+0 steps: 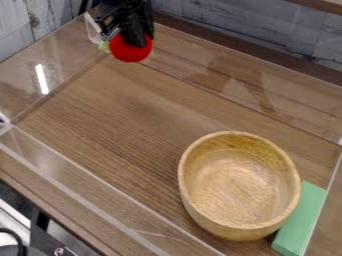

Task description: Move the red fruit to the left side of the table

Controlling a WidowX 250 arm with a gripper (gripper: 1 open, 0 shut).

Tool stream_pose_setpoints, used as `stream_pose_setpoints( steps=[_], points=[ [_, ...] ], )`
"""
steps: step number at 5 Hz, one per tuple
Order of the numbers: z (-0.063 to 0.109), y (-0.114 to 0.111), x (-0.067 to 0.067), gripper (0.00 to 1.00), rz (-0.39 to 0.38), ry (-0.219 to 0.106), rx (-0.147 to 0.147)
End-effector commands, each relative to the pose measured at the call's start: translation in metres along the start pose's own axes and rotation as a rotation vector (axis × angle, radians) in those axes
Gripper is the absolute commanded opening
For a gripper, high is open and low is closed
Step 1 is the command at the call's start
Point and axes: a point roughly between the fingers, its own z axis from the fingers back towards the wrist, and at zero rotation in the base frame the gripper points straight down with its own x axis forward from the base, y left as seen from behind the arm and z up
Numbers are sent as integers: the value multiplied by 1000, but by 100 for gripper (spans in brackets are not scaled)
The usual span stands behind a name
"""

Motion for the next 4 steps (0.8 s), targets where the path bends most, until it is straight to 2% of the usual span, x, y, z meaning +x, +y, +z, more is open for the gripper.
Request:
stream_pose_setpoints(
  steps=[1,2,4],
  points=[
    [4,-1,38,0,88,-68,-54],
    [-5,3,71,0,167,-104,-52],
    [-53,-13,79,0,112,-92,-51]
  ],
)
